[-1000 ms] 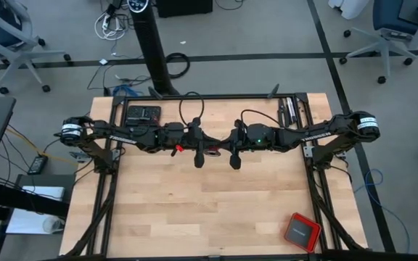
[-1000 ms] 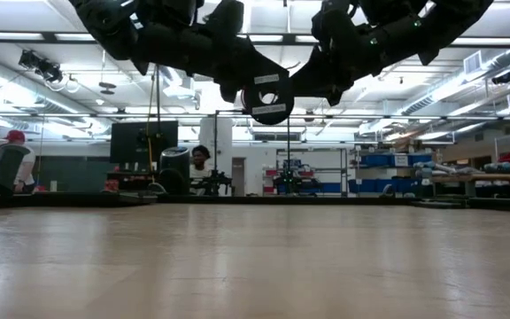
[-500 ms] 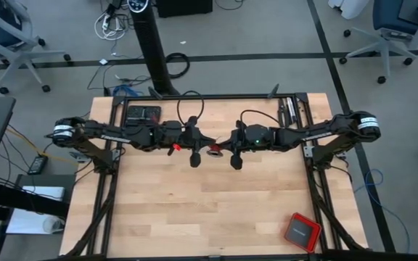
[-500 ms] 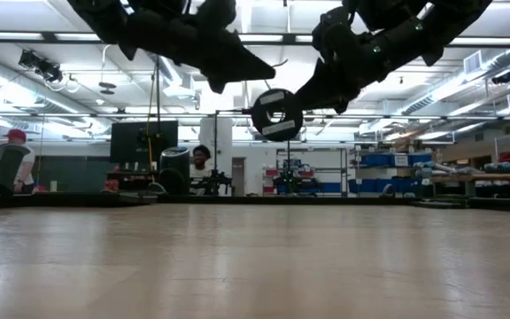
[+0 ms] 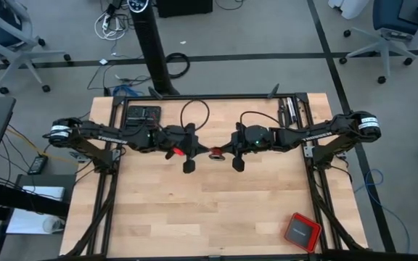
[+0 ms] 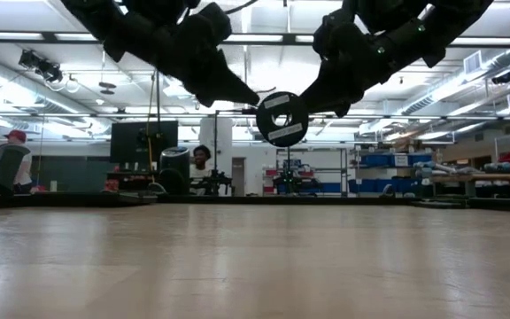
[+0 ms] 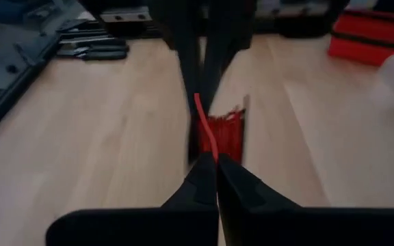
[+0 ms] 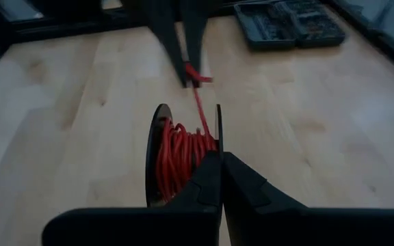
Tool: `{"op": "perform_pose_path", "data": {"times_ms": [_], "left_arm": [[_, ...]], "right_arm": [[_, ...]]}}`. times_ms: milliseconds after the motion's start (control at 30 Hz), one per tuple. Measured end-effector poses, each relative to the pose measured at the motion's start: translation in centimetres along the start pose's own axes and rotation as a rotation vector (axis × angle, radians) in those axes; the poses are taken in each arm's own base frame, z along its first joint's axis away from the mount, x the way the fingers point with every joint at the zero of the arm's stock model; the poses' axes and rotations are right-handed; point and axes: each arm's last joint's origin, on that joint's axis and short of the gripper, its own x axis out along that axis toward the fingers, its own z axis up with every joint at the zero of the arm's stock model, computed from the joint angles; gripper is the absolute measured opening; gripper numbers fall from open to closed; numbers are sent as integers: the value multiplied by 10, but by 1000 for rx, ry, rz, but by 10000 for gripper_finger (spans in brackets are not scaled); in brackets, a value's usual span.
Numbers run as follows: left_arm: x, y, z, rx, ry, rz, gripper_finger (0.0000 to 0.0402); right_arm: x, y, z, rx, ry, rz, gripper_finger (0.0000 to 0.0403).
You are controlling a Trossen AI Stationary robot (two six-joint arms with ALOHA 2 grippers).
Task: Coil cords
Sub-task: Coil the red wire onto the spool
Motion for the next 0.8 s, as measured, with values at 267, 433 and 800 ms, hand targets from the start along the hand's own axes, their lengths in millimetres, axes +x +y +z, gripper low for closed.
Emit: {"op": "perform_pose_path", "data": {"times_ms": [267,433,800], "left_arm": [[0,-13,-19,42,-41,24,0],[-1,-20,-32,46,-112,26,0],[3,-25,-49,2,-142,78,45]], "right_arm": [[0,2,1,-12,-9,55,0],[-1,2,3,-23,-26,59,0],[0,1,4,-13,-37,49,0]]}}
